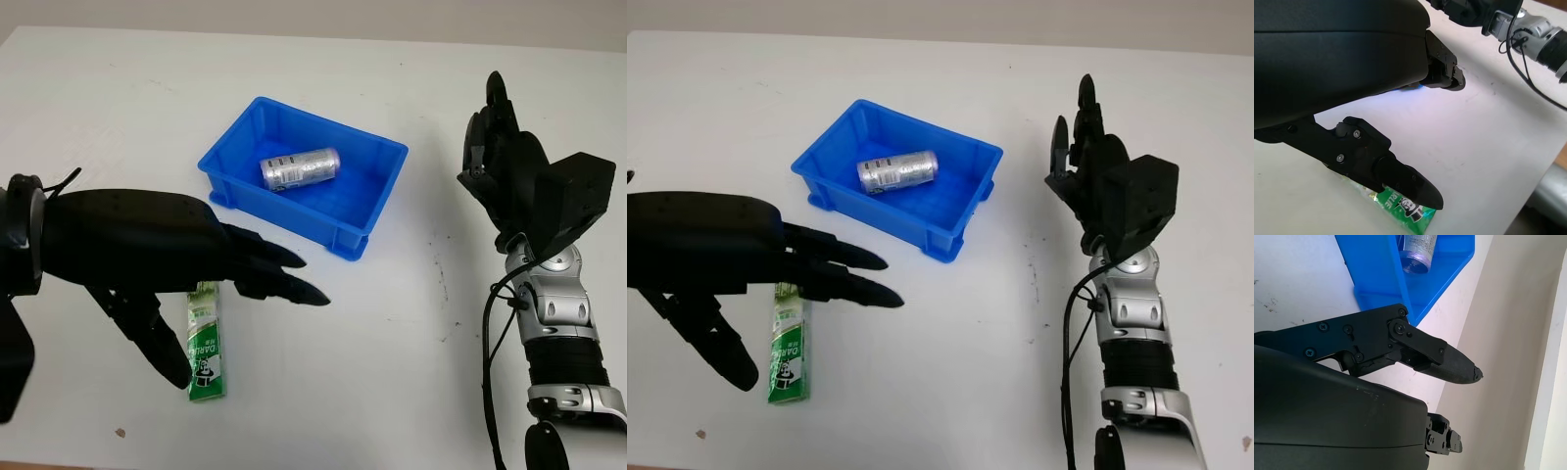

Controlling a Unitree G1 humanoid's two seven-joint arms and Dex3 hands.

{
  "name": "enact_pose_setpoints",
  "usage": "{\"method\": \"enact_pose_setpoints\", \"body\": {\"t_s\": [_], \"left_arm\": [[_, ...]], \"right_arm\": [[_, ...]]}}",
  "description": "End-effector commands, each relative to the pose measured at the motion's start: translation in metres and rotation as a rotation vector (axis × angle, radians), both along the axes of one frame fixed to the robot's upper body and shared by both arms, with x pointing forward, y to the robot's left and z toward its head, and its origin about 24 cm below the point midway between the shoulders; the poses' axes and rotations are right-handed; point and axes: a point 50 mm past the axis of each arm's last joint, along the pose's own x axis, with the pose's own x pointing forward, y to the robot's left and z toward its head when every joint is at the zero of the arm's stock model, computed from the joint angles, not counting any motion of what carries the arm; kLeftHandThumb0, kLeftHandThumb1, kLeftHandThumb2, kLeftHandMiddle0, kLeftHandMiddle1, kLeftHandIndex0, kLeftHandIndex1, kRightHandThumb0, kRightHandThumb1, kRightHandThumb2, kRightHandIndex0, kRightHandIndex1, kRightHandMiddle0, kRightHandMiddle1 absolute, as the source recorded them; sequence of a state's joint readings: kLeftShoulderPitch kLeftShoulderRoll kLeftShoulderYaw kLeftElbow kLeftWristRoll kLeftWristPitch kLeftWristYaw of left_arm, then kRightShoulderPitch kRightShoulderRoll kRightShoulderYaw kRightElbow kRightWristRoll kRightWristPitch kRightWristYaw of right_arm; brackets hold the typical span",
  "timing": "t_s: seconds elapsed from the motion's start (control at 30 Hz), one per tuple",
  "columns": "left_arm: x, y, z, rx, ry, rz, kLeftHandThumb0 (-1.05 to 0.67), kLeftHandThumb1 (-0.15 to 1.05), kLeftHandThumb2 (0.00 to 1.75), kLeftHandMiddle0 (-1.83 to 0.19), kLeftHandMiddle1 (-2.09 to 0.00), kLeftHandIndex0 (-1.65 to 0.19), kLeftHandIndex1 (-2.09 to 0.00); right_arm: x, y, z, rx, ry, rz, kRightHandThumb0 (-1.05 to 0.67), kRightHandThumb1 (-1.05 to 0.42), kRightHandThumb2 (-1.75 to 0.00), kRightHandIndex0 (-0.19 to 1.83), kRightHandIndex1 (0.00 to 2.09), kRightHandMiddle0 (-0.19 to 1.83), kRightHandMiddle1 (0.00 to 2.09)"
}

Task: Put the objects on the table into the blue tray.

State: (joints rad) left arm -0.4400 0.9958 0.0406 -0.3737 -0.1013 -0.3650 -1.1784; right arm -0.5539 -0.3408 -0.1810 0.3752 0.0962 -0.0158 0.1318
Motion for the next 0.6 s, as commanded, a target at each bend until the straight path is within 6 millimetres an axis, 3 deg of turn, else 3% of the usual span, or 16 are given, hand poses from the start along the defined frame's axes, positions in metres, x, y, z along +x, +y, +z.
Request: {"method": "enact_pose_setpoints", "body": {"t_s": [0.0, 0.13, 0.4, 0.57], "left_arm": [[-0.003, 0.001, -0.001, 0.025, -0.038, -0.005, -0.16, 0.91, 0.09, -0.28, -0.07, -0.33, -0.09], [-0.003, 0.0, -0.009, 0.044, -0.098, -0.036, -0.06, 0.95, 0.08, -0.3, -0.07, -0.36, -0.09], [0.004, -0.002, -0.031, 0.121, -0.257, -0.067, -0.14, 0.93, 0.06, -0.42, -0.07, -0.46, -0.09], [0.005, -0.001, -0.042, 0.155, -0.27, -0.085, -0.14, 0.94, 0.06, -0.44, -0.07, -0.47, -0.09]], "right_arm": [[0.001, -0.001, 0.006, -0.002, -0.029, -0.001, -0.61, -1.05, -0.82, -0.19, 0.0, -0.19, 0.0], [0.001, -0.001, 0.006, 0.006, -0.025, 0.002, -0.62, -1.05, -0.82, -0.19, 0.0, -0.19, 0.0], [0.0, -0.004, 0.006, 0.013, -0.012, -0.002, -0.62, -1.05, -0.81, -0.19, 0.0, -0.19, 0.0], [0.0, -0.003, 0.007, 0.011, -0.013, 0.005, -0.62, -1.05, -0.81, -0.19, 0.0, -0.19, 0.0]]}}
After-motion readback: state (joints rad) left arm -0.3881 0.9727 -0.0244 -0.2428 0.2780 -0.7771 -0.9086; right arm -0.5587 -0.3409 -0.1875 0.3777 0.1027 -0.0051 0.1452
